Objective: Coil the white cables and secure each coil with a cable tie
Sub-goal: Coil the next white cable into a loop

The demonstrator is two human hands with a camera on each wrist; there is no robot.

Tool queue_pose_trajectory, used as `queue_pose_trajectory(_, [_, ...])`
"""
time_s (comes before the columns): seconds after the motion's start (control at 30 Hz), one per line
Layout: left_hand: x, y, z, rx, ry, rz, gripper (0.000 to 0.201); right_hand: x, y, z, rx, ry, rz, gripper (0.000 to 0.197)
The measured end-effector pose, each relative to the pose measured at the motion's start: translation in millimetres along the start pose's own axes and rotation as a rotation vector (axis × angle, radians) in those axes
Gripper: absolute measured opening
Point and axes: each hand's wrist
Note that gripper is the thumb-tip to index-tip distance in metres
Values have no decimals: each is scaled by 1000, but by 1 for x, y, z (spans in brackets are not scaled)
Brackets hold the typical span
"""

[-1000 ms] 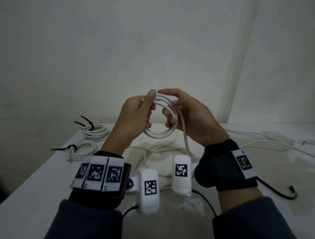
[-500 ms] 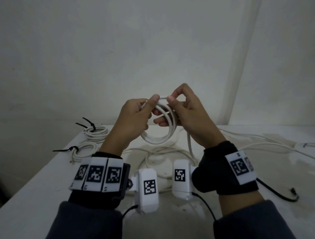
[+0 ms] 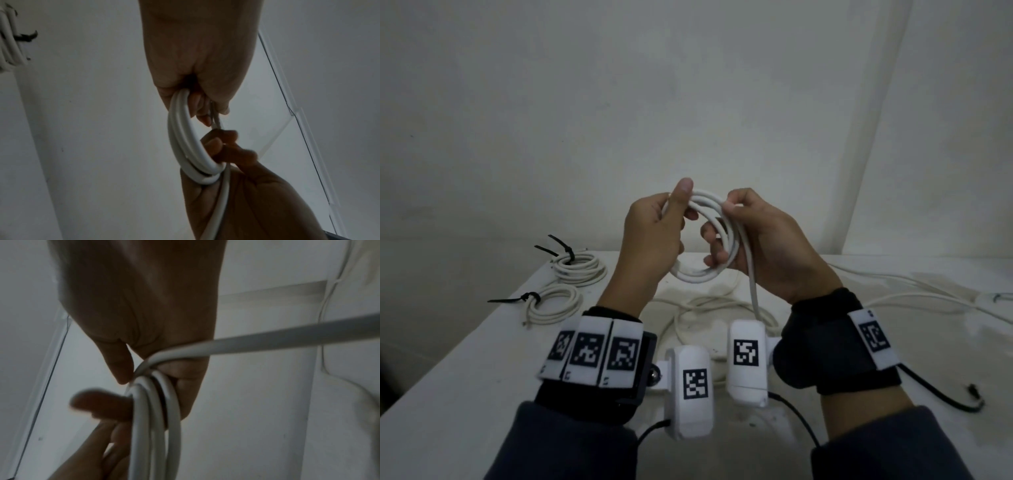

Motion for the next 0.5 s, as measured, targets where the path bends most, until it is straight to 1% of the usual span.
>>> queue_pose_trajectory(0.07, [-1,3,0,-8,-8,-15,44,1,0,-1,42,5,25,11])
queue_pose_trajectory(0.17, [-1,5,0,-10,-5,-33,44,3,1,-1,52,16,54,15])
queue_pose_trajectory(0.23, [-2,6,-1,15,11,-36,43,4,2,-2,56,28,61,22])
queue_pose_trajectory(0.37, [-3,7,-5,60,105,-42,43,5,1,-2,44,85,112,38])
queue_pose_trajectory(0.5, [-2,7,-5,75,168,-47,43,2,-3,-1,0,119,135,43])
Point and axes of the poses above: each hand's wrist, its own x-axis towards the middle knuckle, its own y-axis out of the palm, z = x × y, and after that the axes turned 14 degrees about y, right-handed
